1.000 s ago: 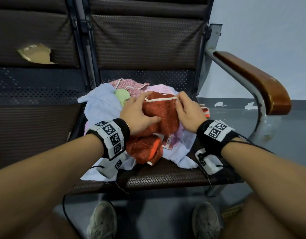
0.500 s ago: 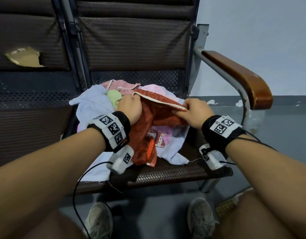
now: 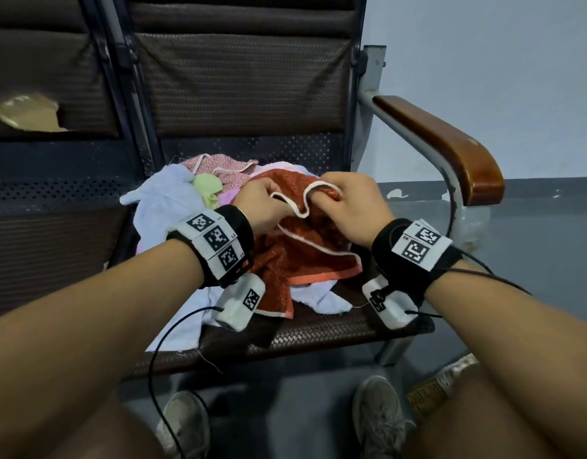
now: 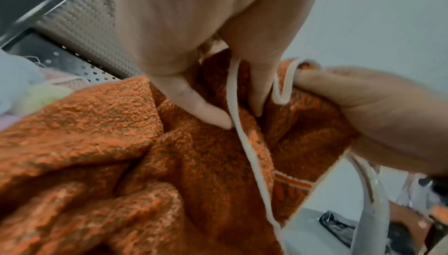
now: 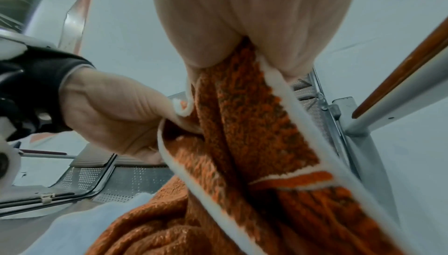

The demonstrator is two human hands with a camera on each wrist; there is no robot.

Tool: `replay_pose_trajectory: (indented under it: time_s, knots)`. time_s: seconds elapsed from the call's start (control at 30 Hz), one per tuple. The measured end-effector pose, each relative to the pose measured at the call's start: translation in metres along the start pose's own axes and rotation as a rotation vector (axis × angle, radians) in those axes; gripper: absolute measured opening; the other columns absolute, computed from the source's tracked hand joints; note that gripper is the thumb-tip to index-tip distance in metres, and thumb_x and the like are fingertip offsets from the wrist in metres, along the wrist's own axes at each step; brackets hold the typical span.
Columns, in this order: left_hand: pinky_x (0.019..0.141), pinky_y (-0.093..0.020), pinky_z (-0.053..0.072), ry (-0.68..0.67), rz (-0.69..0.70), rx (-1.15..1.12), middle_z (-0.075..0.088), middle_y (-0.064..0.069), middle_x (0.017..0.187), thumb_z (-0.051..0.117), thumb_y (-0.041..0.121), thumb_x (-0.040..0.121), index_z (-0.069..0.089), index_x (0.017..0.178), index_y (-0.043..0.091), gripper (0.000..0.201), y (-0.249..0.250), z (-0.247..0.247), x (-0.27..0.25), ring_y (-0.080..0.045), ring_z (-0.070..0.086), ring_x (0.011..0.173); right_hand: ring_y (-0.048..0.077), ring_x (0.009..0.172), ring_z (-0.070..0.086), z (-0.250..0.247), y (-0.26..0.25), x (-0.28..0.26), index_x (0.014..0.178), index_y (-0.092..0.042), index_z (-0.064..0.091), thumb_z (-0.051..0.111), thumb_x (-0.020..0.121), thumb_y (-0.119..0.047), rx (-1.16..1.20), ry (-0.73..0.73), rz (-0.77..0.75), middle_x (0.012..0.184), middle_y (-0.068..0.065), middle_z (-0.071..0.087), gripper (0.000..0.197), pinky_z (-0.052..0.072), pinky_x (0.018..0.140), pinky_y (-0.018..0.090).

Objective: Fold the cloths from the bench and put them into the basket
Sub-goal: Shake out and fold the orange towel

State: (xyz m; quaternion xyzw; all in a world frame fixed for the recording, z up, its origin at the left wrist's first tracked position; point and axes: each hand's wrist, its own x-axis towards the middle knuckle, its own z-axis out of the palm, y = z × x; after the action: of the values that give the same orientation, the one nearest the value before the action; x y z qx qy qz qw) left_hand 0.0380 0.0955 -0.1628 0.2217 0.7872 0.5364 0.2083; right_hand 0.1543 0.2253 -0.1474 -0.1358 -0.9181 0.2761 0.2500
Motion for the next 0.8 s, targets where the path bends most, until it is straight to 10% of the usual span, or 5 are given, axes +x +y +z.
replay_pose_trajectory:
  time_s: [0.07,0.23,0.47,0.6,0.8]
  knots:
    - [0.071,-0.043,0.061,0.019,0.052,0.155,0.067,-0.006,0.07,0.067,0.02,0.084,0.067,0.076,0.013,0.01,-0.002,-0.002,0.003,-0.025,0.068,0.072,0.017,0.07,0.06,0.002,0.0,-0.003,0.074,-0.021,0.063,0.065,0.085,-0.036,0.005,-0.052,-0.039,0.066,-0.006,0.061,0.019,0.045,0.068,0.033]
    - [0.096,-0.039,0.045,0.284,-0.04,0.157,0.061,-0.027,0.123,0.033,0.029,0.101,0.063,0.112,-0.004,0.046,0.004,-0.012,0.021,-0.042,0.057,0.113,0.024,0.075,0.056,0.006,0.037,-0.009,0.072,-0.022,0.059,0.069,0.081,-0.022,-0.29,-0.329,0.203,0.071,0.0,0.058,0.013,0.034,0.066,0.024]
    - [0.094,-0.036,0.037,0.425,-0.111,0.14,0.058,-0.022,0.132,0.032,0.023,0.103,0.055,0.129,0.002,0.041,-0.002,-0.023,0.023,-0.039,0.053,0.122,0.034,0.095,0.065,0.003,0.062,-0.004,0.095,-0.014,0.069,0.052,0.094,-0.019,-0.194,-0.165,0.337,0.097,0.014,0.072,0.017,0.045,0.075,0.031]
    - [0.087,-0.032,0.044,0.448,-0.041,0.091,0.065,-0.01,0.111,0.044,0.014,0.093,0.056,0.126,0.015,0.035,-0.018,-0.037,0.028,-0.031,0.061,0.102,0.026,0.081,0.068,0.001,0.044,-0.002,0.099,-0.031,0.056,0.055,0.093,-0.016,0.049,-0.045,0.168,0.087,0.002,0.073,0.017,0.049,0.071,0.034]
    - [0.077,-0.046,0.061,0.387,-0.128,-0.294,0.066,-0.017,0.098,0.047,-0.004,0.092,0.063,0.102,0.013,0.025,-0.03,-0.065,0.048,-0.038,0.07,0.096,0.01,0.049,0.048,-0.002,0.038,-0.014,0.112,-0.033,0.035,0.057,0.091,-0.004,0.124,-0.308,0.022,0.062,-0.005,0.068,0.042,0.041,0.058,0.017]
